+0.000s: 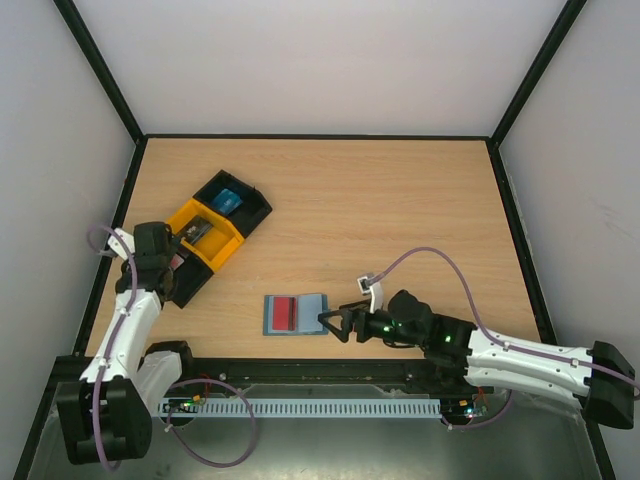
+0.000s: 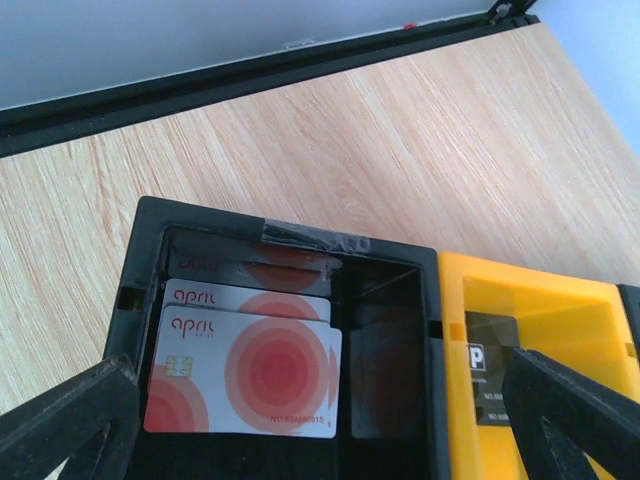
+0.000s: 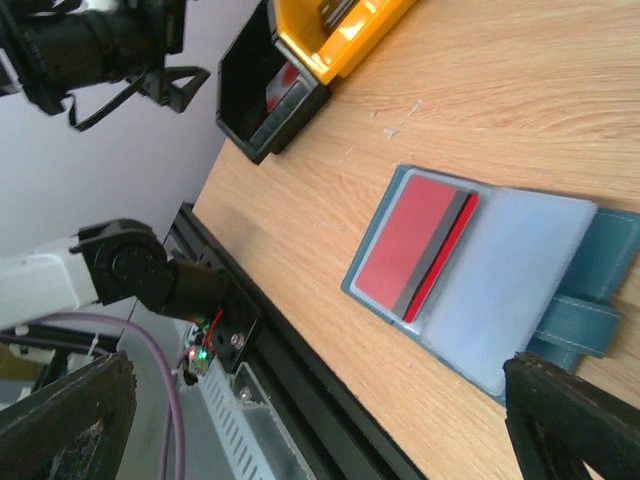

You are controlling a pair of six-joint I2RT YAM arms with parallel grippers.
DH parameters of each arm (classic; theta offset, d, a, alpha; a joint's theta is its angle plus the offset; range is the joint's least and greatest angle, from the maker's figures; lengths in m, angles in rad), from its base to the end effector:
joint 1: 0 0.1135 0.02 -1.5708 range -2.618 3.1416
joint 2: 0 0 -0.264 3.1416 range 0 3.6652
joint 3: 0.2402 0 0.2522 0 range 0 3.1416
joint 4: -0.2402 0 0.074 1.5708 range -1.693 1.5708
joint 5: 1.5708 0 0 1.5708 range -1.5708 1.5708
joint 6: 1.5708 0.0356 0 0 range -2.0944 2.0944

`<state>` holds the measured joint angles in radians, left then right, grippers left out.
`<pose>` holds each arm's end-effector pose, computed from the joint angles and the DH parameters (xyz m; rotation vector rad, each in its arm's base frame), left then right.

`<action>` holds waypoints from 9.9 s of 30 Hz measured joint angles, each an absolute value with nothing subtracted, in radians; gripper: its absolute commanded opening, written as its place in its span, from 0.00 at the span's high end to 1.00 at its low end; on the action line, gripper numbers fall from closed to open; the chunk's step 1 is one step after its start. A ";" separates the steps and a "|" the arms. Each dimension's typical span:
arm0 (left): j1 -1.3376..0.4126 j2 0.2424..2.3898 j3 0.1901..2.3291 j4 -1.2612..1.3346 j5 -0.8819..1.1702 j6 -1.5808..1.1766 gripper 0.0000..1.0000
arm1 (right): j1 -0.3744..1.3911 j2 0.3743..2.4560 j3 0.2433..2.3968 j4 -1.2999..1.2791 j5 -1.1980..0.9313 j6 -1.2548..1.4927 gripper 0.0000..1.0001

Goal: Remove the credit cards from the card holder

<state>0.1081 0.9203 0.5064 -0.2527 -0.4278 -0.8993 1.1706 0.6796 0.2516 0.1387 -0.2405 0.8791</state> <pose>0.1894 0.0354 0.2142 -1.2401 1.7789 0.0287 0.0571 0.1566 0.2014 -0.5143 2.1422 1.5361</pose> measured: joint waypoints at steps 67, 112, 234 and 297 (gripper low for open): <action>-0.634 0.949 0.197 0.048 0.308 -0.977 0.68 | 1.168 1.583 0.463 0.488 -0.225 1.081 0.82; -0.703 1.084 0.153 0.280 0.286 -1.042 0.97 | 1.099 1.596 0.437 0.571 -0.263 1.068 0.84; -0.735 1.013 0.131 0.215 0.147 -1.071 0.97 | 1.053 1.768 0.406 0.916 -0.331 1.235 0.86; -0.774 1.042 0.146 0.225 0.128 -1.086 0.95 | 1.056 1.647 0.358 0.784 -0.257 1.180 0.98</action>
